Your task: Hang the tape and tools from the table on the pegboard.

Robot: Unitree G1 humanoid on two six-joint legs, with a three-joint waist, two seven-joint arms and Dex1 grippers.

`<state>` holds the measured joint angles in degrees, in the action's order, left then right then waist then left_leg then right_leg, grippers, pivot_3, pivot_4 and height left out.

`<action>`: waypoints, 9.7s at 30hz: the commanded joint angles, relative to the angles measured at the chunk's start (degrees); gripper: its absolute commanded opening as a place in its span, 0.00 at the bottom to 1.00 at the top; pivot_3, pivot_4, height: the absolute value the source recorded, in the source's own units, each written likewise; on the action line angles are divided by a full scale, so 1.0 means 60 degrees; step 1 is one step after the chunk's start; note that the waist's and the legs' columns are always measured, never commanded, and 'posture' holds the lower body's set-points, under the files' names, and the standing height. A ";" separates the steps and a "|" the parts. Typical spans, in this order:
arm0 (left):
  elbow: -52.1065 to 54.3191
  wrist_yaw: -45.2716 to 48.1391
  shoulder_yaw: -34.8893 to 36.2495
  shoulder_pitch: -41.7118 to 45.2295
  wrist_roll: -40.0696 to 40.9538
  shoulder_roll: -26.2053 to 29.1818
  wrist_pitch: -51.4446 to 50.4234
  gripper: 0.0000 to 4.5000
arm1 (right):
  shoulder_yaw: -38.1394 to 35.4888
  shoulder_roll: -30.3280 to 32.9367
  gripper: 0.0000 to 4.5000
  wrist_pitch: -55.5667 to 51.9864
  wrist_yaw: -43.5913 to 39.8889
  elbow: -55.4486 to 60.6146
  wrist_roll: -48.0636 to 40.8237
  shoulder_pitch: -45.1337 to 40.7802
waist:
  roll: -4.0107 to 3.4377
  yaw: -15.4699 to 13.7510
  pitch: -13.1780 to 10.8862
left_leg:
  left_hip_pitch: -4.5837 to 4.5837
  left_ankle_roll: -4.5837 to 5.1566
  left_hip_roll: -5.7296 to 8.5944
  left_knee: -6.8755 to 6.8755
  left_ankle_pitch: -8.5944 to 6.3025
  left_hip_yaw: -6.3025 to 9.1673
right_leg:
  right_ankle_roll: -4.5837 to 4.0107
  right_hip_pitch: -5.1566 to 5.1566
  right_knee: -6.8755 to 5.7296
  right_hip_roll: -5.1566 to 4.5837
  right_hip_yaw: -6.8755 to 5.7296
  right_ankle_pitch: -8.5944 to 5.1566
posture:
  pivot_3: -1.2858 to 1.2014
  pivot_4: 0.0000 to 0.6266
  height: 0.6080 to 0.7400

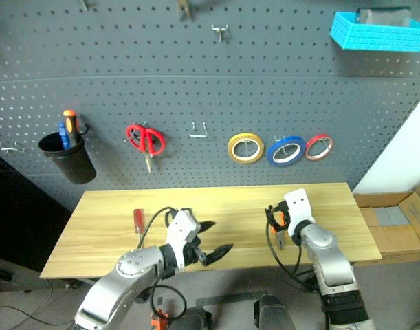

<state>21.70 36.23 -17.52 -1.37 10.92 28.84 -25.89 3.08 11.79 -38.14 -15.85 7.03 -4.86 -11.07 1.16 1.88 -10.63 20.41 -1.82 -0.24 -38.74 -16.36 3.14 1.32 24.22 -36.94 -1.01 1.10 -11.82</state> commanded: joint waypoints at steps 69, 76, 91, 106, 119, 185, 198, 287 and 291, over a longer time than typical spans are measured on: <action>0.6058 -0.3097 0.3737 -0.3276 0.3116 -0.1901 -0.2458 1.00 | 0.0372 -0.2185 0.62 0.0613 -0.0389 0.3297 -0.2021 -0.3257 | 0.0015 -0.0093 -0.1082 | 0.0330 0.0023 -0.0056 0.0114 -0.0030 0.0035 | 0.0044 0.0339 0.0006 -0.0026 -0.0041 -0.0043 | 0.57 0.39 1.00; 0.5732 -0.4361 0.4773 -0.1062 0.3020 -0.1949 -0.2534 1.00 | 0.0329 -0.2744 0.62 0.3540 -0.0022 0.1583 -0.1304 -0.5324 | 0.0050 -0.0388 -0.1040 | 0.0325 -0.0048 -0.0045 0.0114 0.0013 0.0059 | 0.0021 0.0328 -0.0005 -0.0003 -0.0079 -0.0010 | 0.59 0.36 1.00; 0.1647 -0.3756 0.4022 0.3117 0.1843 -0.1323 -0.1221 1.00 | 0.0338 -0.3647 0.62 0.9285 0.1393 -0.3909 0.0307 -0.7723 | 0.0075 -0.0565 -0.1022 | 0.0353 -0.0135 -0.0050 0.0128 0.0064 0.0061 | -0.0047 0.0354 -0.0007 -0.0014 -0.0095 0.0047 | 0.60 0.42 1.00; 0.0865 -0.3211 0.3878 0.3692 0.1747 -0.1267 -0.1110 1.00 | 0.0467 -0.3961 0.62 1.1535 0.2687 -0.6332 0.1078 -0.8426 | 0.0079 -0.0545 -0.1065 | 0.0392 -0.0094 -0.0058 0.0127 0.0042 0.0054 | -0.0057 0.0413 -0.0025 -0.0030 -0.0085 0.0053 | 0.60 0.51 1.00; 0.1235 -0.3162 0.4704 0.3297 0.1976 -0.0694 -0.1647 1.00 | 0.0485 -0.3879 0.62 1.2959 0.3656 -0.8507 0.1600 -0.8736 | 0.0110 -0.0564 -0.1425 | 0.0399 -0.0093 -0.0065 0.0127 0.0042 0.0056 | -0.0063 0.0427 -0.0033 -0.0028 -0.0083 0.0055 | 0.62 0.61 1.00; -0.3330 -0.6090 0.3301 0.0279 -0.1379 -0.3355 -0.1271 1.00 | 0.2370 0.2282 0.99 0.6928 -0.7117 -0.0860 -0.1152 -0.1082 | 0.0136 -0.0226 -0.1367 | 0.0127 -0.0073 -0.0065 0.0113 0.0062 -0.0014 | -0.0013 0.0178 -0.0003 0.0063 -0.0022 0.0072 | 0.52 0.61 1.00; -0.3505 -0.5843 0.2971 0.0698 -0.1559 -0.3407 -0.1700 1.00 | 0.2320 0.2266 0.99 0.6528 -0.7072 -0.0385 -0.1169 -0.0827 | 0.0080 -0.0144 -0.1443 | 0.0131 -0.0074 -0.0060 0.0127 0.0061 -0.0014 | 0.0007 0.0179 0.0007 0.0050 -0.0019 0.0060 | 0.51 0.60 1.00; -0.1076 -0.5386 0.4821 0.0738 -0.1734 -0.2708 0.0273 0.99 | 0.1640 0.1548 1.00 0.4613 -0.5096 0.1880 -0.2439 -0.1381 | 0.0192 -0.0475 -0.0406 | 0.0094 -0.0105 -0.0055 0.0112 0.0071 -0.0008 | -0.0014 0.0139 -0.0003 0.0047 -0.0046 0.0085 | 0.54 0.37 1.00; -0.1608 -0.6258 0.5451 0.0485 -0.1391 -0.3646 -0.0501 0.99 | 0.2300 0.1277 1.00 0.4807 -0.5266 0.1672 -0.2171 -0.1295 | 0.0182 -0.0361 -0.0489 | 0.0085 -0.0105 -0.0062 0.0111 0.0071 -0.0009 | -0.0014 0.0134 -0.0005 0.0050 -0.0045 0.0080 | 0.54 0.45 1.00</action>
<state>11.66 0.91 13.20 1.45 1.68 7.75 -27.62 15.78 19.76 -11.15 -46.50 16.09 -18.57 -18.74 2.25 -0.29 -13.57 20.92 -2.45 -0.63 -38.08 -15.93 3.11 1.22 25.02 -36.98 -0.69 0.81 -11.35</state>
